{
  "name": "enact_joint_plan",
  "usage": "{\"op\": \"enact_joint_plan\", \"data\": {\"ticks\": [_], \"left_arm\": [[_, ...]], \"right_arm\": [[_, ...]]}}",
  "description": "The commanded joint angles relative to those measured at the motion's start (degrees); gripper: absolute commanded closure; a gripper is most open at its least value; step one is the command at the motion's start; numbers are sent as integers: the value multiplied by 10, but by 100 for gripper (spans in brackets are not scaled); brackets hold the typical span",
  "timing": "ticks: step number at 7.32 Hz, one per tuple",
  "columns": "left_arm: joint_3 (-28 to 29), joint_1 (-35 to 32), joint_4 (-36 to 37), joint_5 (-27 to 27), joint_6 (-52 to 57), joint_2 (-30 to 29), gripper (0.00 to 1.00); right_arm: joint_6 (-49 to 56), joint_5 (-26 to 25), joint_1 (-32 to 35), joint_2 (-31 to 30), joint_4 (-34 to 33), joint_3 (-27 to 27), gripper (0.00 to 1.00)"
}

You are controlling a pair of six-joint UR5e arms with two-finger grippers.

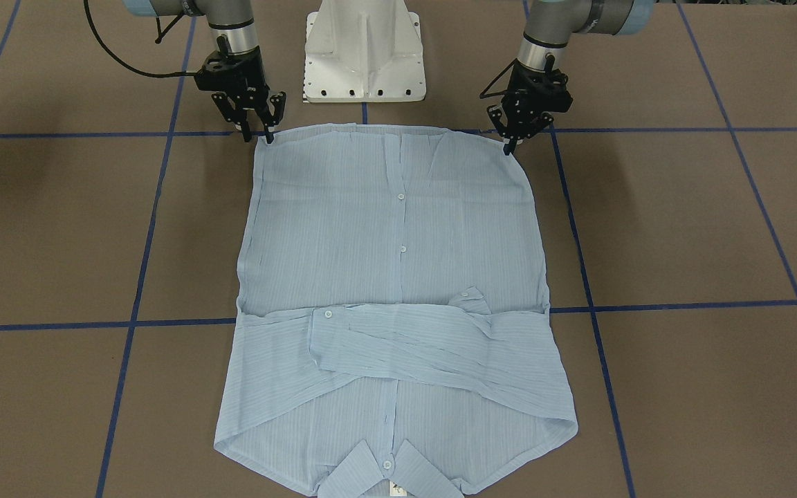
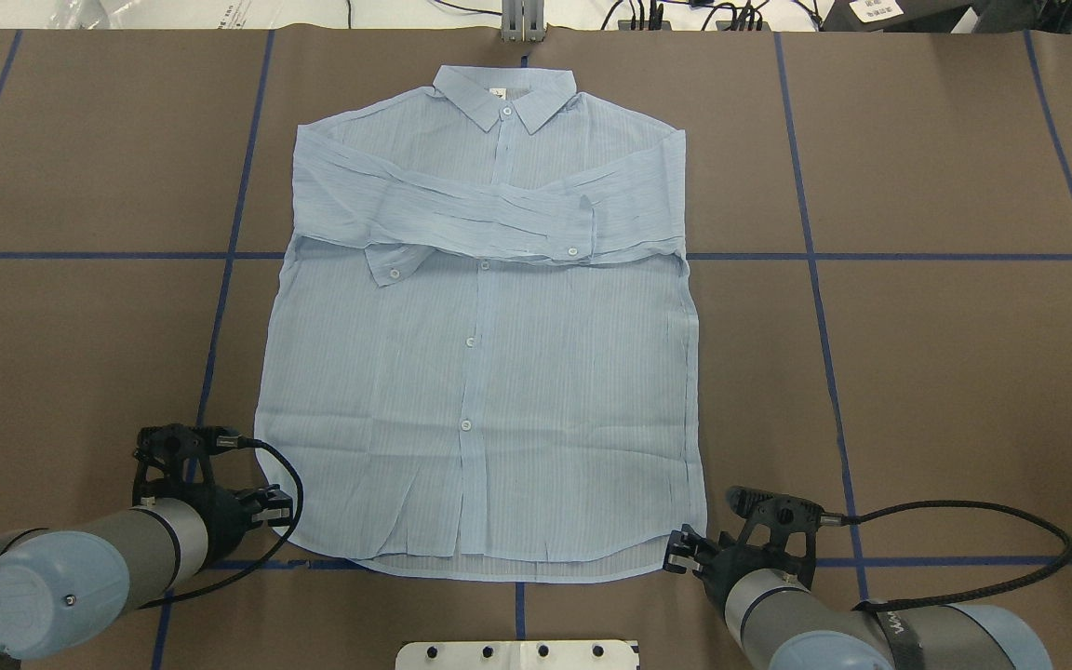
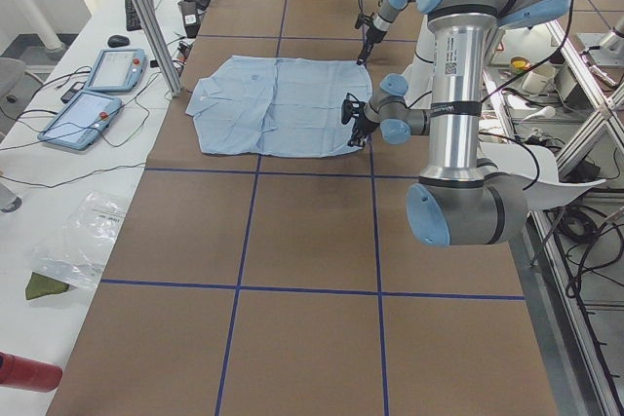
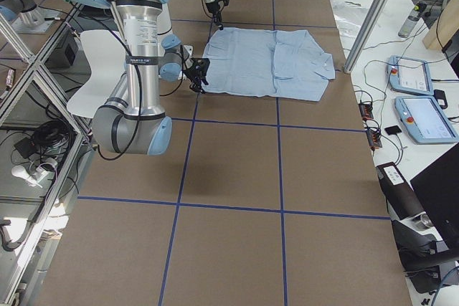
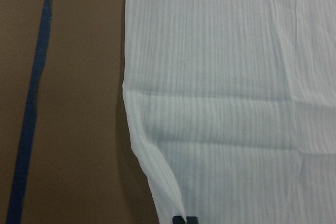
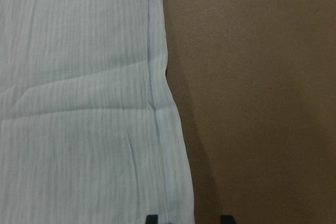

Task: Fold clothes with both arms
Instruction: 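Lower both grippers to the shirt hem corners nearest the robot and grasp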

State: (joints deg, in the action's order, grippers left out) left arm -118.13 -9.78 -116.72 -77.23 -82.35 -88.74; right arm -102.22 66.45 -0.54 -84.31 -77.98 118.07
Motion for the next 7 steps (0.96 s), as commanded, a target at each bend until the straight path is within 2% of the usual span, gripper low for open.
{"op": "enact_joint_plan", "data": {"ticks": [1,2,5,6,7], "left_arm": [[0,-1,0,1,0,2,100],[1,-1,1,0,0,2,100],[-1,-1,0,-3,0,1,100],[-10,-1,-1,-9,1,0,100],[-47,-2,1,-18,1,5,100]], "right_arm": [[0,-1,-2,1,-2,0,89],[0,-2,-3,5,-2,0,100],[0,-5,5,4,-21,10,100],[3,1,15,4,-88,60,100],[3,28,16,4,-184,134,100]]}}
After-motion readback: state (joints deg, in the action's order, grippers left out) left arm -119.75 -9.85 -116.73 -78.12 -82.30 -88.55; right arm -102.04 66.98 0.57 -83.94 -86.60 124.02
